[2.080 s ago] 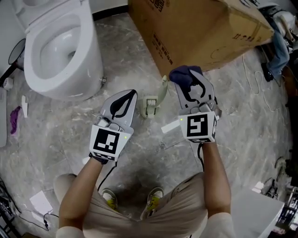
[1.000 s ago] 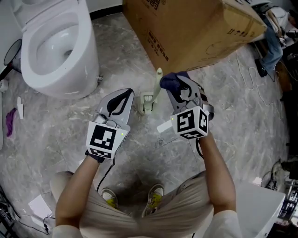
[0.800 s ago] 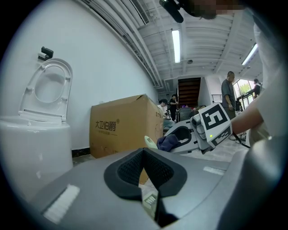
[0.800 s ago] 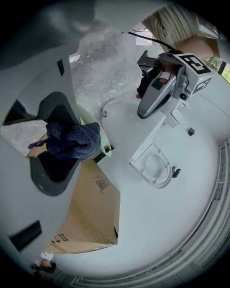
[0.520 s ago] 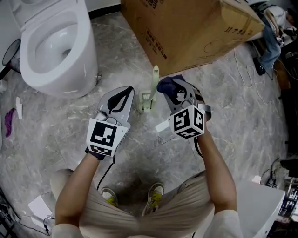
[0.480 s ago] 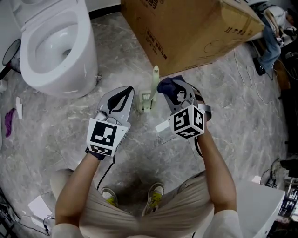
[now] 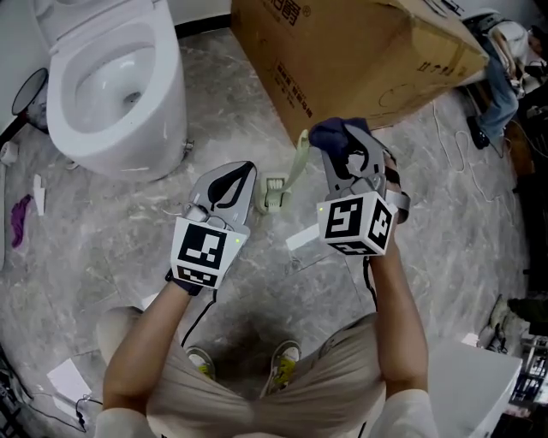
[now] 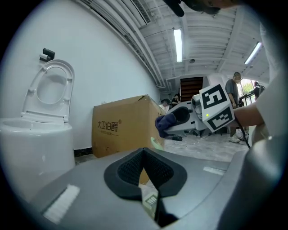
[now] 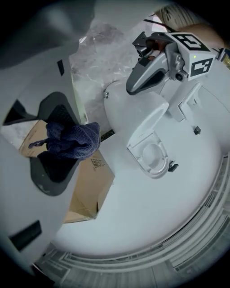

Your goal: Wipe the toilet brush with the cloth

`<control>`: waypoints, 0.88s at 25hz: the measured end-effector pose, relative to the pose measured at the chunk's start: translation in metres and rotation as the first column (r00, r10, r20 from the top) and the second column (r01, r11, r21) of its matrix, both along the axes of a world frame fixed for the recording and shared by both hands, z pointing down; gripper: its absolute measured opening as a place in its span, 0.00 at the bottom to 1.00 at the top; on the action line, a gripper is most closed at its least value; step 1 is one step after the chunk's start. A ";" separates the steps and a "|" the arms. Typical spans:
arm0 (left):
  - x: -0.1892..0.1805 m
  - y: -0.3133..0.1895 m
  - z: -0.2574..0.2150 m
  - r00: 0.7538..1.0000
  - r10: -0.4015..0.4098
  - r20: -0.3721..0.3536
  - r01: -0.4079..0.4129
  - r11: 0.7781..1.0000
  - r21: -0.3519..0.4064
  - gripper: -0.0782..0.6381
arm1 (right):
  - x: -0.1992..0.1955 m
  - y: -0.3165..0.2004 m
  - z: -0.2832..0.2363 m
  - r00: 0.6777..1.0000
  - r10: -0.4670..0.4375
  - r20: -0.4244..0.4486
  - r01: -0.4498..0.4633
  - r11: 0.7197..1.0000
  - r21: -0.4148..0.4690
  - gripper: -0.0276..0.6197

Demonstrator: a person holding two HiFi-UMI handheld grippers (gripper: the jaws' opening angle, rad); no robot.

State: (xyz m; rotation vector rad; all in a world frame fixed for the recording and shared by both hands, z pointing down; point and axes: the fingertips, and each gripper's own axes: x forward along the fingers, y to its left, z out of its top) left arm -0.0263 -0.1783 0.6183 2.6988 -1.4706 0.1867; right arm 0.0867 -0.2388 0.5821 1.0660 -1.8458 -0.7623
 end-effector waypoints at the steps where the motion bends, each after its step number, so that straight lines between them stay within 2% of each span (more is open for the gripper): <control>1: 0.002 0.001 0.001 1.000 0.005 0.003 -0.005 1.000 0.000 0.11 | -0.005 0.000 -0.003 1.000 -0.009 -0.009 0.009 1.000 0.017 0.31; 6: 0.002 0.002 0.002 1.000 0.008 0.011 -0.008 1.000 -0.005 0.11 | -0.023 0.003 -0.003 0.998 -0.048 -0.046 0.050 0.998 0.042 0.31; 22: 0.004 -0.001 0.018 0.999 0.028 0.017 -0.028 0.999 -0.024 0.11 | -0.014 0.015 0.057 0.993 -0.048 -0.105 0.035 0.992 -0.125 0.31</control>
